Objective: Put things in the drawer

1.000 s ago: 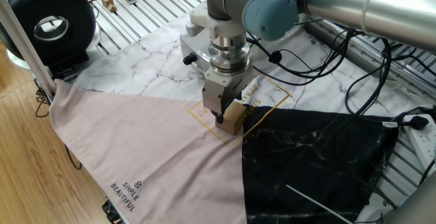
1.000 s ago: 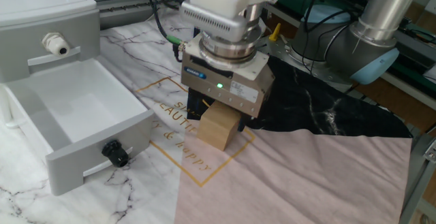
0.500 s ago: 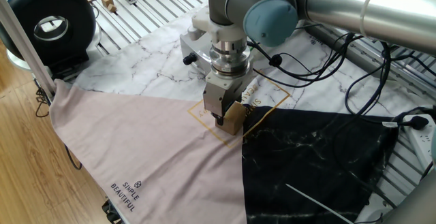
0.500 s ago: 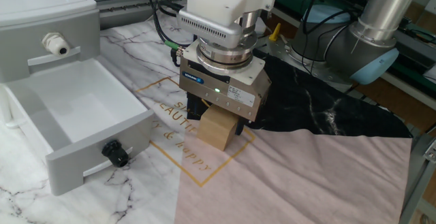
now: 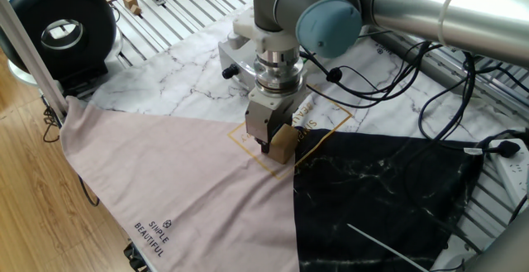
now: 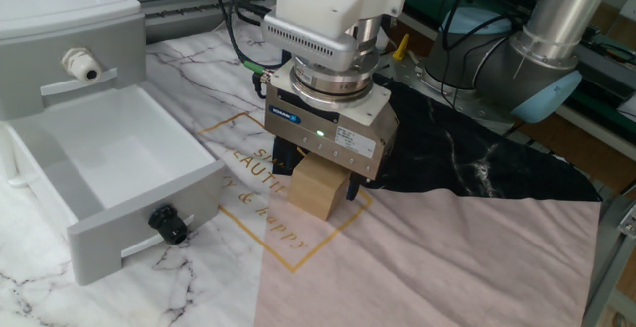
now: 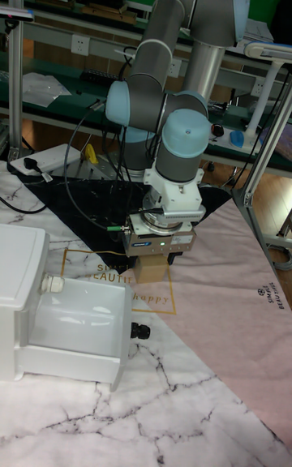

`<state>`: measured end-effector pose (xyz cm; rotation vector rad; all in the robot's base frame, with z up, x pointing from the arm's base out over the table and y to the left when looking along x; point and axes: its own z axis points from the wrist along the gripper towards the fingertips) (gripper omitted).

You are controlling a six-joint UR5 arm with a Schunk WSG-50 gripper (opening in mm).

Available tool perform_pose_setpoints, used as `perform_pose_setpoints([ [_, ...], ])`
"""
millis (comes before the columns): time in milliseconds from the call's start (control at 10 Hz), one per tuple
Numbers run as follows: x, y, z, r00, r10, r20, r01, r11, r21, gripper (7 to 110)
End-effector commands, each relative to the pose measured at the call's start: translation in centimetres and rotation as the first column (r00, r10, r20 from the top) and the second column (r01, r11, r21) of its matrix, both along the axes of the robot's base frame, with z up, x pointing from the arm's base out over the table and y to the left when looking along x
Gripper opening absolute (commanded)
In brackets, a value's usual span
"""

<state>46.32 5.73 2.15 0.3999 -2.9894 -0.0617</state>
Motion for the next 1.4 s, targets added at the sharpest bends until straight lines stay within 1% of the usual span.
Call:
perform_pose_setpoints([
  [0, -0.18, -0.02, -0.06, 1.0, -0.013, -0.004, 0.013, 1.0, -0.016, 44],
  [200, -0.78, -0.41, -0.08, 1.0, -0.01, -0.022, 0.01, 0.999, -0.031, 44],
  [300, -0.95, -0.37, -0.06, 1.0, -0.01, -0.028, 0.009, 1.0, -0.03, 44],
  [600, -0.87, -0.33, -0.05, 0.999, -0.033, -0.026, 0.032, 0.999, -0.033, 44],
  [700, -0.84, -0.32, -0.03, 0.999, -0.036, -0.025, 0.035, 0.999, -0.033, 22],
  [800, -0.84, -0.43, 0.02, 0.999, -0.042, -0.024, 0.041, 0.998, -0.039, 22],
  [900, -0.83, -0.64, 0.07, 0.999, -0.049, -0.024, 0.047, 0.998, -0.049, 7],
  [1100, -0.75, -0.45, 0.14, 0.998, -0.051, -0.021, 0.051, 0.998, -0.043, 7],
  [1300, -0.44, -0.36, 0.19, 1.0, -0.028, -0.011, 0.028, 0.999, -0.038, 7],
])
